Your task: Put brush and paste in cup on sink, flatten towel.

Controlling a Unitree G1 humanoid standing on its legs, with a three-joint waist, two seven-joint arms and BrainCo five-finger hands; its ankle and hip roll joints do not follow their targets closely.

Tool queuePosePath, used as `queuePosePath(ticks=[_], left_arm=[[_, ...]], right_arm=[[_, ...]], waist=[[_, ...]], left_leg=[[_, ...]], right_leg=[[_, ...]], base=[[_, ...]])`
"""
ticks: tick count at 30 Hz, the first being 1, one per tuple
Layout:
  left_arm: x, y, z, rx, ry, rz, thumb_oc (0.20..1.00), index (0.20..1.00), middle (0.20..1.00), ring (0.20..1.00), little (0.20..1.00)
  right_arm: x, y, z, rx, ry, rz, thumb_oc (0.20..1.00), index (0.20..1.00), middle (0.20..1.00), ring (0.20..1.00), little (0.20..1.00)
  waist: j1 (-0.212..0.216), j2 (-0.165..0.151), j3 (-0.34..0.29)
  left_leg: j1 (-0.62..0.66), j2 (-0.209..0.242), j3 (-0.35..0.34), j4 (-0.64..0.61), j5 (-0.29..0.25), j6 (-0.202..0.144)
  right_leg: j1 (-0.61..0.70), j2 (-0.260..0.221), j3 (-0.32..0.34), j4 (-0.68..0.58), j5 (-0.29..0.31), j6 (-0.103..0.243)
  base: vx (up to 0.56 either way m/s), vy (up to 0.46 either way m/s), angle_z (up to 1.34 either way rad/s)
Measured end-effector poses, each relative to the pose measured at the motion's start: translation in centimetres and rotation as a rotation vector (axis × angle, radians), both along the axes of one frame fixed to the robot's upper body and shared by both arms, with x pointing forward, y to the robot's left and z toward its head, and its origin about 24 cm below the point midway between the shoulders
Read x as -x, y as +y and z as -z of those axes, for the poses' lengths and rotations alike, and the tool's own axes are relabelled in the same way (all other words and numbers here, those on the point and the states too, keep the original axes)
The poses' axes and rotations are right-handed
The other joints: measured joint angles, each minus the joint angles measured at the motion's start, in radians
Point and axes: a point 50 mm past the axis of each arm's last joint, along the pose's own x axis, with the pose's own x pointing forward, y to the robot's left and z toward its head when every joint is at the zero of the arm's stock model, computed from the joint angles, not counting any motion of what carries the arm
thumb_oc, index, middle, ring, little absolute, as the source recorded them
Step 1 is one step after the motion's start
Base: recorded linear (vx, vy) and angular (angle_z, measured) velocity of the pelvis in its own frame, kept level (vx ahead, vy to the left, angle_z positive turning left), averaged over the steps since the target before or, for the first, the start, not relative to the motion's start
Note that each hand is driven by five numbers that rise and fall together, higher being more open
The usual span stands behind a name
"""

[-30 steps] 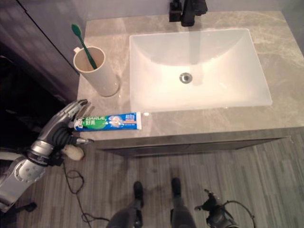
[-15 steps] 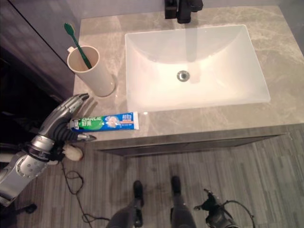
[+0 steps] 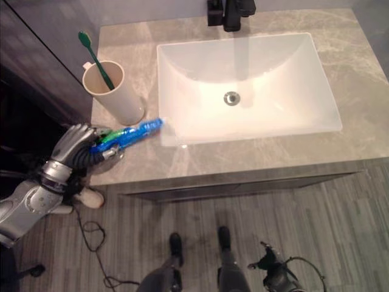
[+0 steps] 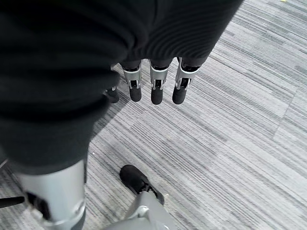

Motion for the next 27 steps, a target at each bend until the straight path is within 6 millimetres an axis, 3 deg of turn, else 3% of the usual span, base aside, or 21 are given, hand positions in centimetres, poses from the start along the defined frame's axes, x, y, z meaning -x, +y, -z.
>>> queuePosePath(ticks=[4, 10, 11, 13, 14, 18, 23, 26, 27], left_arm=[[-0.3, -0.1, -0.2, -0.061, -0.005, 0.011, 0.200, 0.200, 0.200, 0.200, 0.200], [-0.4, 0.2, 0.8, -0.139, 0.027, -0.003, 0.200, 0.200, 0.200, 0.200, 0.200], [-0.5, 0.4, 1.8, -0.172, 0.080, -0.013, 0.200, 0.200, 0.200, 0.200, 0.200], [-0.3, 0.1, 2.5, -0.203, 0.110, 0.004, 0.200, 0.200, 0.200, 0.200, 0.200], [0.0, 0.0, 3.4, -0.219, 0.145, 0.015, 0.200, 0.200, 0.200, 0.200, 0.200], [0.5, -0.2, 4.9, -0.254, 0.203, 0.030, 0.200, 0.200, 0.200, 0.200, 0.200], [0.4, -0.4, 4.9, -0.259, 0.199, 0.028, 0.200, 0.200, 0.200, 0.200, 0.200], [-0.4, -1.2, 3.6, -0.242, 0.126, 0.037, 0.200, 0.200, 0.200, 0.200, 0.200], [-0.8, -1.5, 2.7, -0.260, 0.073, 0.043, 0.200, 0.200, 0.200, 0.200, 0.200]], right_arm=[[0.6, -0.6, 0.2, 0.012, 0.018, 0.041, 1.000, 1.000, 1.000, 1.000, 1.000], [3.6, -3.4, 0.8, 0.047, 0.096, 0.258, 1.000, 1.000, 1.000, 1.000, 1.000], [5.3, -4.4, 0.9, 0.042, 0.124, 0.386, 1.000, 1.000, 1.000, 1.000, 1.000], [6.5, -4.9, 1.1, 0.035, 0.139, 0.460, 1.000, 1.000, 1.000, 1.000, 1.000], [7.5, -5.4, 1.1, 0.005, 0.134, 0.605, 1.000, 1.000, 1.000, 1.000, 1.000], [8.8, -6.1, 1.1, -0.040, 0.106, 0.787, 1.000, 1.000, 1.000, 1.000, 1.000], [8.0, -7.1, 0.4, -0.137, -0.035, 1.011, 1.000, 1.000, 1.000, 1.000, 1.000], [5.4, -9.5, -1.7, -0.179, -0.229, 1.075, 1.000, 1.000, 1.000, 1.000, 1.000], [3.8, -11.1, -3.3, -0.176, -0.346, 1.093, 1.000, 1.000, 1.000, 1.000, 1.000]], waist=[[-0.001, -0.001, -0.001], [-0.011, -0.017, -0.006], [-0.022, -0.027, -0.014], [-0.024, -0.033, -0.024], [-0.029, -0.038, -0.033], [-0.041, -0.043, -0.075], [-0.045, -0.045, -0.094], [-0.045, -0.043, -0.161], [-0.046, -0.046, -0.171]], left_leg=[[-0.006, 0.003, 0.000, 0.000, 0.000, 0.000], [0.050, 0.015, 0.020, 0.000, -0.005, -0.004], [0.105, 0.019, 0.023, -0.001, -0.016, -0.011], [0.129, 0.020, 0.024, -0.001, -0.023, -0.016], [0.155, 0.021, 0.023, -0.001, -0.025, -0.013], [0.189, 0.018, 0.021, -0.001, -0.032, -0.009], [0.238, 0.017, 0.021, -0.002, -0.039, -0.005], [0.266, 0.018, 0.019, -0.006, -0.049, -0.012], [0.289, 0.017, 0.019, -0.006, -0.051, -0.011]], right_leg=[[-0.007, 0.004, 0.001, 0.000, 0.002, -0.002], [0.042, 0.012, 0.009, 0.000, -0.005, 0.002], [0.093, 0.015, 0.010, -0.001, -0.017, 0.001], [0.116, 0.015, 0.007, -0.008, -0.027, -0.002], [0.144, 0.015, 0.005, -0.008, -0.031, -0.001], [0.181, 0.012, 0.001, -0.008, -0.036, -0.001], [0.229, 0.010, 0.001, -0.008, -0.041, -0.001], [0.260, 0.010, -0.002, -0.008, -0.047, -0.004], [0.283, 0.011, -0.003, -0.008, -0.048, -0.005]], base=[[0.00, 0.000, 0.00], [0.08, -0.027, -0.09], [0.10, -0.022, -0.09], [0.06, -0.008, -0.02], [0.04, -0.002, 0.02], [-0.01, 0.001, 0.02], [-0.01, 0.000, 0.01], [-0.02, 0.002, 0.01], [0.00, 0.000, 0.00]])
